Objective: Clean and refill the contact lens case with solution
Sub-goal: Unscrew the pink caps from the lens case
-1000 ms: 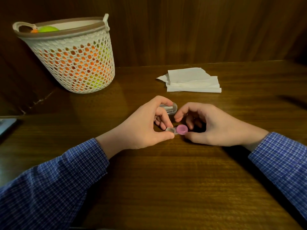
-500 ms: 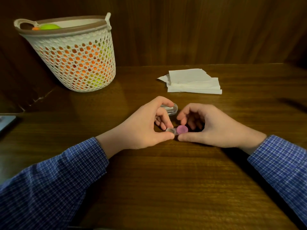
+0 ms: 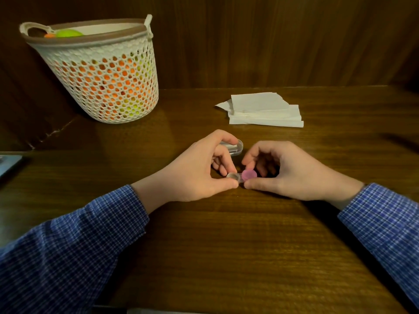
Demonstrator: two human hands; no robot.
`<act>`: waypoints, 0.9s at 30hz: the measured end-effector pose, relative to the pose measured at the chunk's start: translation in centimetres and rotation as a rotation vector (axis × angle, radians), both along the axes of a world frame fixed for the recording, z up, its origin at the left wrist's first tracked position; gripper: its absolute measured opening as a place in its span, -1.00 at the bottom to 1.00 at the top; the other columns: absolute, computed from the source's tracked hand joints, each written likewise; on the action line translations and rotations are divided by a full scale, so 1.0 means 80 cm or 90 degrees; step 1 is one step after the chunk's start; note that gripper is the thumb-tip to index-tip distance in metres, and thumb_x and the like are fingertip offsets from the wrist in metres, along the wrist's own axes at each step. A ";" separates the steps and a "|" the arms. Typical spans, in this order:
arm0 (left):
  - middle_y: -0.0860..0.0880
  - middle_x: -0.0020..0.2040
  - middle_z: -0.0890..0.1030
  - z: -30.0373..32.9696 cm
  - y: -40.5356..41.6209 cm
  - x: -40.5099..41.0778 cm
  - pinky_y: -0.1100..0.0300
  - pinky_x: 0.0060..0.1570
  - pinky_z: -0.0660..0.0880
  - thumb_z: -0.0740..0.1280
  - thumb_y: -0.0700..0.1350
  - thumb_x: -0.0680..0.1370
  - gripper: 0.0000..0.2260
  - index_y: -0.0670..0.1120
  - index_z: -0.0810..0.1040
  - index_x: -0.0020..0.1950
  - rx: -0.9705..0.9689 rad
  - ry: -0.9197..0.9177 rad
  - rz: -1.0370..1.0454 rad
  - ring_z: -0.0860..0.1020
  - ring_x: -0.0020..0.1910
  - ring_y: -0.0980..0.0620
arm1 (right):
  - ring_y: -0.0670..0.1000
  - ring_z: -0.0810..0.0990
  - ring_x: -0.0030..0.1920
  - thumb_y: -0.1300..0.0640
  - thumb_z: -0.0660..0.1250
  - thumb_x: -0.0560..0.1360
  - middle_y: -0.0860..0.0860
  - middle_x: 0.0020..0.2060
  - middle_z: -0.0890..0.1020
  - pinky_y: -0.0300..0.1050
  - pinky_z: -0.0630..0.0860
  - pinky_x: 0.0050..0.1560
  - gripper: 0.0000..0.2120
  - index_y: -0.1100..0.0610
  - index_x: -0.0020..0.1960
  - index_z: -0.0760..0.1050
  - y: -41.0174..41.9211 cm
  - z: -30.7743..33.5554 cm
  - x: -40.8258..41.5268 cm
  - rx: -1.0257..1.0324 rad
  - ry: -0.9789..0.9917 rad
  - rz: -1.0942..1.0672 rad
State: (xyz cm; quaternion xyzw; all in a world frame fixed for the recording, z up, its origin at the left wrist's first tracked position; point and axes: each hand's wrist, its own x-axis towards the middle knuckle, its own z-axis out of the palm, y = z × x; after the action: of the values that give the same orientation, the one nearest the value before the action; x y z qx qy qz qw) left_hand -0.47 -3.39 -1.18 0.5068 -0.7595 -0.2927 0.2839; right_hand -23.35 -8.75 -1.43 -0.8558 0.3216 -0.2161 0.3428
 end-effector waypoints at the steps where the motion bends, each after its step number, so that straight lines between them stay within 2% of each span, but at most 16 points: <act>1: 0.11 -0.06 0.70 0.000 0.000 0.000 0.20 0.06 0.61 0.61 -0.12 0.45 -0.32 0.04 0.36 0.48 -0.001 -0.001 0.001 0.69 -0.02 0.13 | -0.08 0.62 -0.15 0.01 0.59 0.38 -0.17 -0.07 0.67 -0.15 0.63 -0.14 -0.68 -0.10 0.09 0.59 0.000 0.001 -0.001 0.002 -0.005 0.006; 6: 0.11 -0.06 0.70 -0.001 -0.001 0.000 0.23 0.06 0.61 0.61 -0.12 0.46 -0.32 0.04 0.35 0.48 0.001 -0.004 0.002 0.68 -0.01 0.14 | -0.02 0.61 -0.14 0.13 0.55 0.45 -0.09 -0.03 0.68 0.04 0.64 -0.08 -0.68 -0.06 0.16 0.59 -0.002 0.006 -0.005 0.016 -0.011 0.048; 11: 0.14 -0.05 0.69 -0.001 -0.002 0.000 0.27 0.05 0.60 0.61 -0.11 0.46 -0.32 0.05 0.36 0.48 -0.001 -0.008 0.002 0.68 -0.01 0.16 | -0.01 0.63 -0.12 0.13 0.54 0.47 -0.10 -0.04 0.69 0.01 0.65 -0.04 -0.69 -0.05 0.17 0.59 -0.004 0.005 -0.007 0.023 -0.033 0.054; 14: 0.19 -0.04 0.69 -0.002 -0.002 -0.001 0.26 0.07 0.60 0.61 -0.11 0.45 -0.33 0.08 0.35 0.46 0.003 -0.010 0.002 0.68 -0.01 0.17 | 0.06 0.67 -0.07 0.21 0.53 0.45 -0.03 -0.04 0.71 -0.05 0.66 0.05 -0.66 0.06 0.20 0.59 -0.011 0.010 -0.013 0.099 -0.110 0.057; 16: 0.18 -0.04 0.69 -0.002 -0.002 -0.001 0.24 0.10 0.60 0.61 -0.11 0.45 -0.33 0.08 0.35 0.47 0.001 -0.010 0.004 0.68 -0.01 0.17 | 0.13 0.66 -0.05 0.20 0.50 0.42 0.05 -0.01 0.72 0.03 0.66 0.12 -0.61 0.12 0.23 0.59 -0.017 0.015 -0.020 0.169 -0.178 0.043; 18: 0.17 -0.04 0.70 -0.002 -0.002 0.000 0.22 0.10 0.60 0.61 -0.11 0.46 -0.33 0.09 0.36 0.47 -0.003 -0.007 0.004 0.68 0.00 0.16 | 0.15 0.66 -0.05 0.22 0.48 0.39 0.14 0.01 0.69 0.16 0.63 0.10 -0.55 0.17 0.27 0.56 -0.024 0.021 -0.030 0.225 -0.237 0.022; 22: 0.15 -0.03 0.69 -0.003 -0.001 0.000 0.21 0.10 0.60 0.60 -0.11 0.46 -0.33 0.09 0.35 0.47 -0.015 -0.009 0.003 0.67 0.00 0.15 | 0.20 0.73 -0.05 0.23 0.48 0.38 0.20 -0.01 0.66 0.00 0.72 -0.03 -0.59 0.13 0.23 0.57 -0.034 0.028 -0.050 0.169 -0.224 -0.042; 25: 0.13 -0.03 0.69 -0.004 0.001 0.000 0.22 0.09 0.60 0.60 -0.11 0.47 -0.33 0.07 0.35 0.48 -0.023 -0.005 -0.001 0.67 0.00 0.14 | 0.18 0.74 0.01 0.33 0.48 0.46 0.22 0.04 0.64 -0.03 0.70 0.03 -0.66 0.11 0.19 0.58 -0.039 0.022 -0.057 0.129 -0.180 -0.077; 27: 0.12 -0.03 0.70 -0.005 0.001 0.000 0.22 0.09 0.60 0.60 -0.11 0.47 -0.33 0.07 0.35 0.48 -0.022 0.002 0.000 0.67 0.00 0.13 | 0.08 0.72 0.02 0.30 0.49 0.48 0.11 0.01 0.67 -0.04 0.67 0.08 -0.69 0.07 0.17 0.60 -0.041 0.017 -0.057 0.061 -0.127 -0.083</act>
State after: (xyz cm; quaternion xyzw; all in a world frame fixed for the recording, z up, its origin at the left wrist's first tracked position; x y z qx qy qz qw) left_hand -0.46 -3.33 -1.60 0.5014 -0.7641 -0.2799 0.2939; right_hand -27.87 -12.02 -0.09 -0.7899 0.3511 -0.3063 0.3987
